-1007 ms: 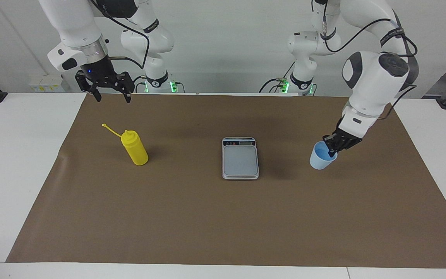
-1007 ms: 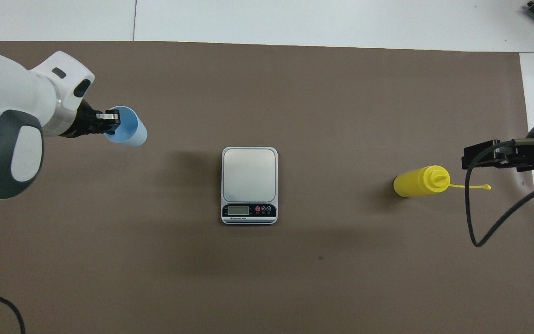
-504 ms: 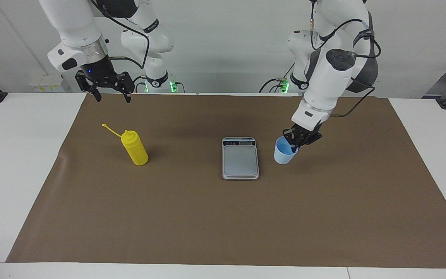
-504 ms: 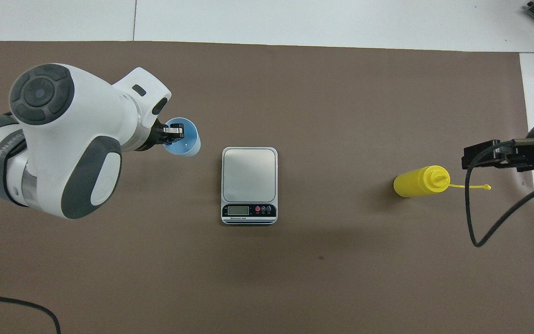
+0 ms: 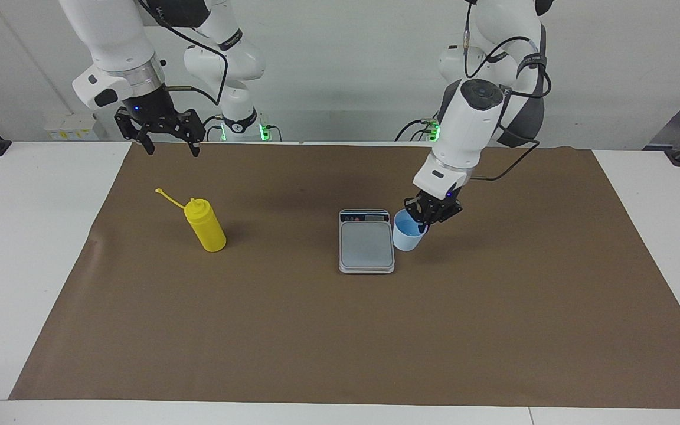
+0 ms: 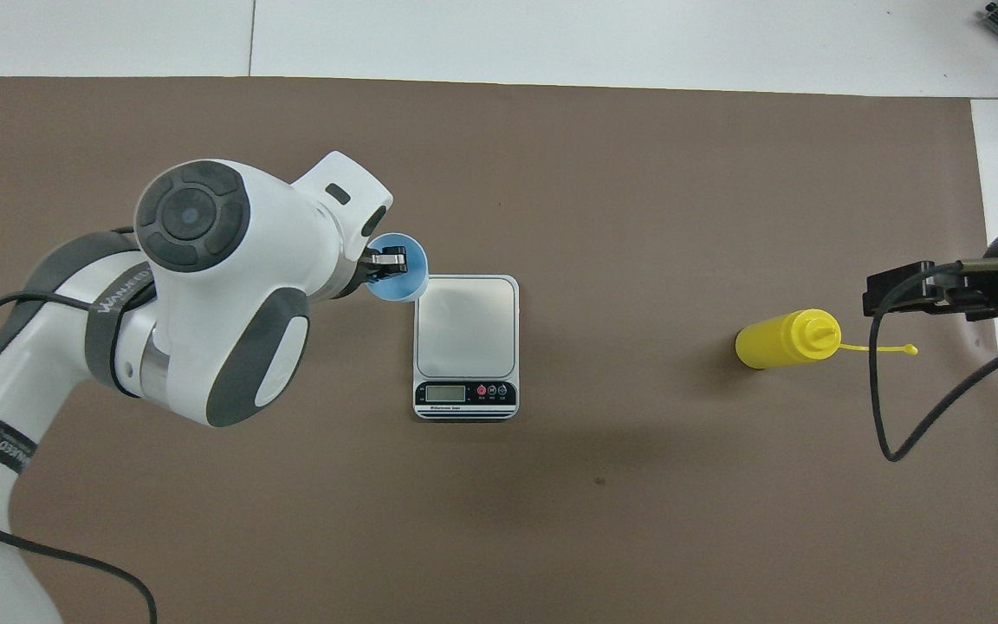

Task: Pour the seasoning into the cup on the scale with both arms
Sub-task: 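Lift the blue cup with the left gripper and carry it over the scale, then lower the blue cup onto the scale and open the left gripper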

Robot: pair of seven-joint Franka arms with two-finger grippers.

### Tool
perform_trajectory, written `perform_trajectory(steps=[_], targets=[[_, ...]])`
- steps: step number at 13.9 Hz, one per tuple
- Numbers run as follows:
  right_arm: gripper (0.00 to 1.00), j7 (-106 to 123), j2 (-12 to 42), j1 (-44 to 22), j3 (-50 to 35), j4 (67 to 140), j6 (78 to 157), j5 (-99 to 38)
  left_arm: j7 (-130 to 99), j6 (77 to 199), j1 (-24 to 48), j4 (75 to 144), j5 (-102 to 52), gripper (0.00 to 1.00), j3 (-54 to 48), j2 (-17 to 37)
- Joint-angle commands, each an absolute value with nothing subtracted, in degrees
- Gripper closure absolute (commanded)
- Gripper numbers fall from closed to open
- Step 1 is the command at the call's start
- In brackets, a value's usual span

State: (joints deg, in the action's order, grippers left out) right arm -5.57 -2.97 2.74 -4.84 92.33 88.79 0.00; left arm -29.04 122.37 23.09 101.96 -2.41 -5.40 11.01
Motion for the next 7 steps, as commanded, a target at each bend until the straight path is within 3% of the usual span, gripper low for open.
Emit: perform_trajectory(steps=[1, 7], targets=[[0.0, -4.2, -4.3, 3.6, -5.3, 93.9, 89.5, 0.1, -35.0, 126.8, 28.1, 102.6, -2.0, 1.0, -4.5, 14.3], [0.0, -4.3, -4.2, 3.6, -5.3, 93.9, 89.5, 0.1, -35.3, 127.7, 30.2, 106.0, -1.8, 1.0, -4.4, 14.9]])
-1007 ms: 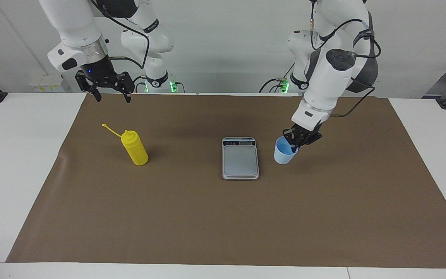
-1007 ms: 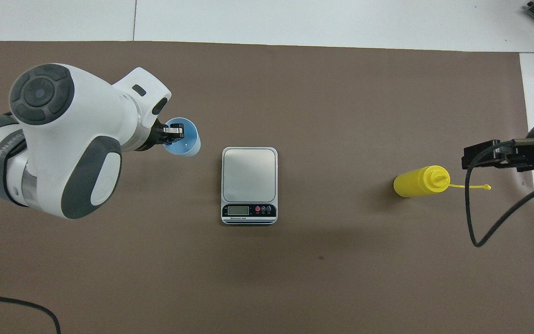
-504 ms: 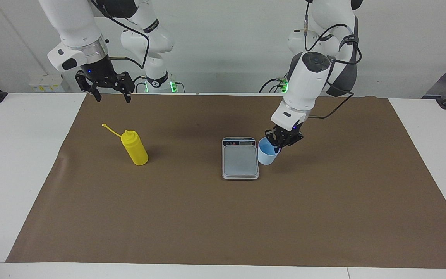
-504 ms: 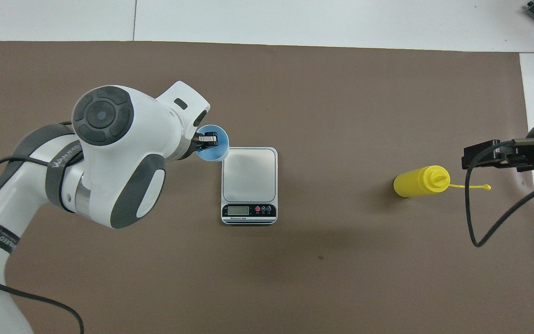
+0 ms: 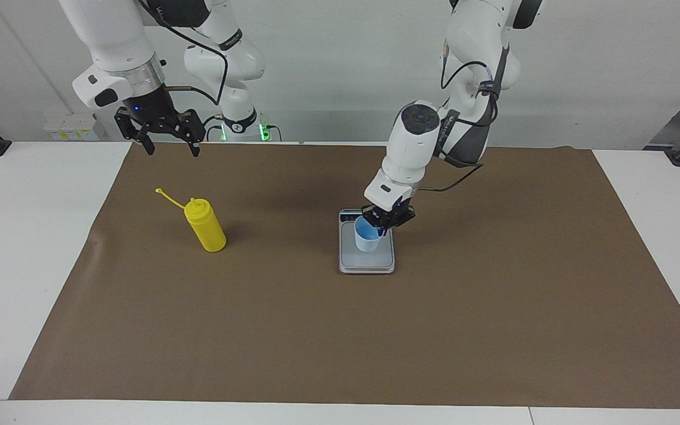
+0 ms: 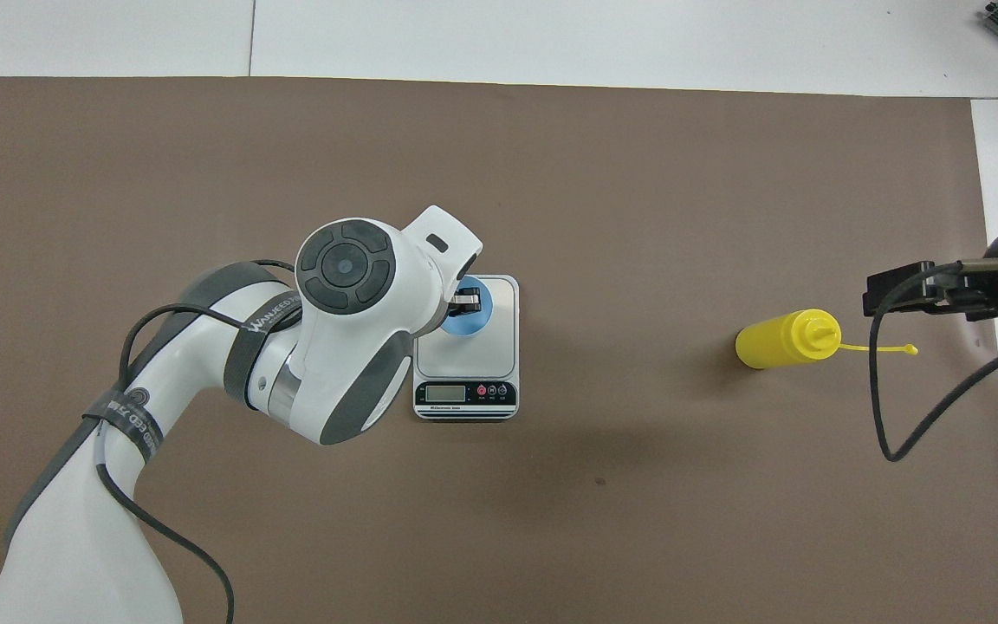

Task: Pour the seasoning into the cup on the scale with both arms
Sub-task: 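Lower the blue cup onto the scale and open the left gripper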

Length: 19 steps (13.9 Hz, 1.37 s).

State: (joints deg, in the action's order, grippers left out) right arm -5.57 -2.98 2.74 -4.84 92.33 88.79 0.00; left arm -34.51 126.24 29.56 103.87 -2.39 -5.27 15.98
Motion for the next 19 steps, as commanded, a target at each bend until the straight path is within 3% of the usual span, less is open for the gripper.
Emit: perform_trajectory(steps=[1, 13, 14, 15, 16, 19], targets=[[0.0, -4.3, -4.3, 3.6, -5.3, 93.9, 89.5, 0.1, -35.3, 127.8, 30.9, 106.6, -1.8, 1.0, -4.4, 14.9], [0.0, -4.2, -4.2, 3.6, -5.3, 93.9, 89.5, 0.1, -35.1, 129.8, 30.8, 108.4, -0.9, 1.0, -4.3, 14.5], [0.0, -4.2, -4.2, 3.6, -5.3, 93.9, 89.5, 0.1, -35.1, 129.9, 30.8, 108.5, -1.0, 0.71, -4.3, 14.5], [0.0, -4.2, -4.2, 3.6, -5.3, 93.9, 89.6, 0.1, -35.2, 129.9, 30.8, 108.5, -1.0, 0.26, -4.3, 14.5], [0.0, -4.3, -4.2, 3.6, -5.3, 93.9, 89.5, 0.1, -35.2, 129.8, 30.7, 108.4, -1.0, 0.0, -4.3, 14.5], [0.0, -4.2, -4.2, 3.6, -5.3, 93.9, 89.5, 0.1, -35.1, 128.1, 30.0, 107.6, -0.9, 0.0, -3.9, 14.1]])
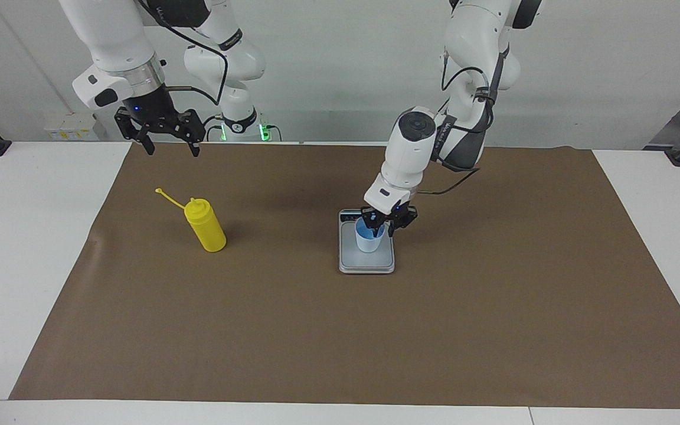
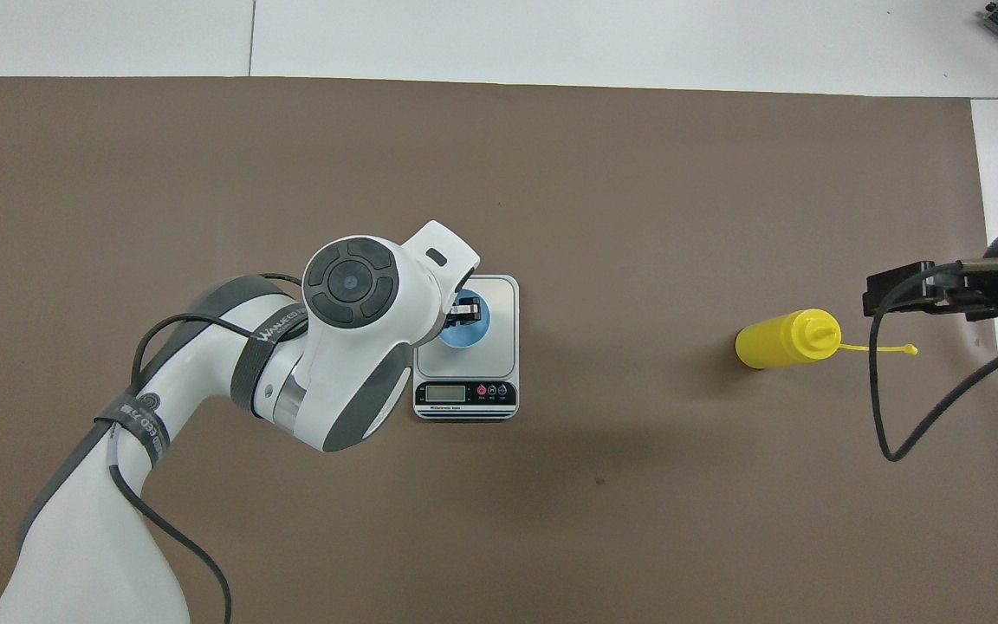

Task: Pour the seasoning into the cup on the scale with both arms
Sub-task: 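Lower the blue cup onto the scale and open the left gripper, then withdraw the left gripper while the right gripper reaches the yellow bottle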

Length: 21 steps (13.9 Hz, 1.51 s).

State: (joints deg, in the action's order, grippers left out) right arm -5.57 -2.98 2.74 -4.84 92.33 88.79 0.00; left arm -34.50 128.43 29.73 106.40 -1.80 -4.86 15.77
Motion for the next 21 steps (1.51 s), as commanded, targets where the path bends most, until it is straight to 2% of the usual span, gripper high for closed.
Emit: perform_trajectory(steps=[1, 7, 11, 18, 21], targets=[[0.0, -4.2, -4.3, 3.6, -5.3, 94.0, 89.3, 0.1, -34.9, 125.7, 29.1, 107.0, -0.7, 0.0, -3.6, 13.1], [0.0, -0.6, -5.2, 3.6, -5.3, 96.0, 90.3, -0.1, -26.5, 117.8, 19.3, 104.9, 1.3, 0.0, -3.5, 7.8], [0.0, 4.3, -6.0, 3.8, -5.1, 100.0, 96.0, -0.1, -16.9, 113.3, 12.8, 105.1, 1.1, 0.0, -3.6, 4.2], [0.0, 23.0, -9.5, 11.1, -4.9, 111.5, 106.5, -4.0, 0.1, 107.0, 2.3, 105.1, -1.5, 0.0, -3.3, -0.4], [0.0, 33.4, -9.6, 15.0, -4.9, 114.9, 110.4, -9.0, 2.9, 102.9, 0.8, 103.0, -1.8, 0.0, -3.3, -2.1]])
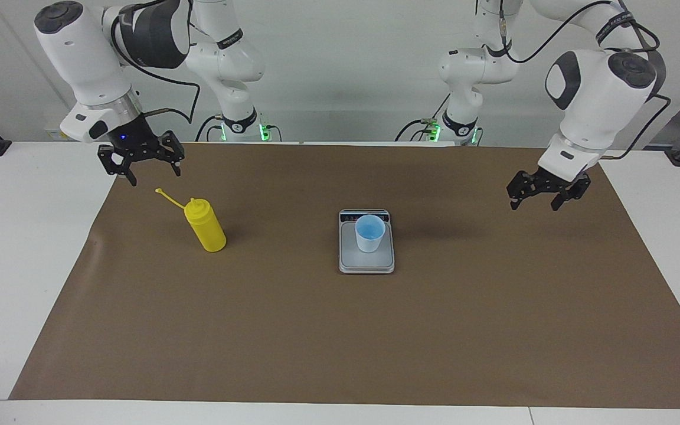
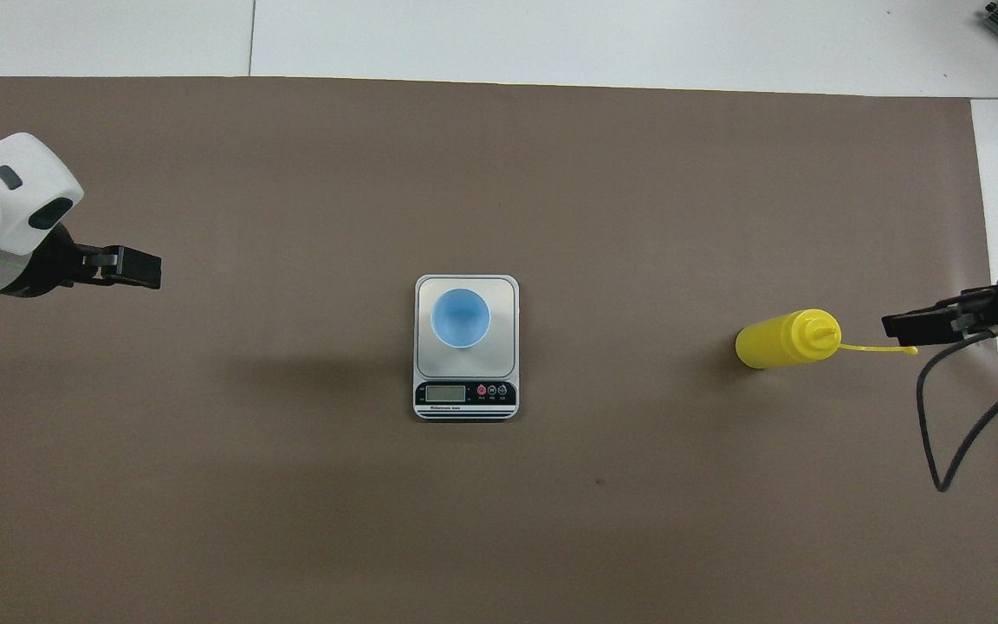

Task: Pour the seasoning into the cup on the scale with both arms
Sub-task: 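Withdraw the left gripper while the right gripper reaches the yellow bottle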

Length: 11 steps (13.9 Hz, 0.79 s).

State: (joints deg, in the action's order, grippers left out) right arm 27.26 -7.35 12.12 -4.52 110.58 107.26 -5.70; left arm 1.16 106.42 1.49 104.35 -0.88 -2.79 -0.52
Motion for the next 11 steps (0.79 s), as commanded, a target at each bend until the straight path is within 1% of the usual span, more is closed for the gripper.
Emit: perform_trajectory(steps=[1, 6, 9, 11], targets=[[0.0, 36.4, -9.6, 16.0, -4.8, 116.4, 112.0, -10.6, 2.9, 100.2, 0.8, 100.7, -1.3, 0.0, -3.3, -2.0], [0.0, 50.4, -9.9, 20.2, -4.7, 121.8, 116.4, -17.9, 4.5, 89.9, 0.6, 92.5, -0.7, 0.0, -3.3, -2.0], [0.0, 58.9, -10.5, 23.2, -4.7, 124.8, 116.6, -21.2, 6.7, 88.2, 0.6, 91.8, -0.4, 0.0, -3.0, -2.1], [0.0, 64.7, -10.4, 25.0, -4.7, 127.2, 117.9, -24.5, 6.3, 89.3, 0.6, 93.2, -0.6, 0.0, -3.3, -4.3]])
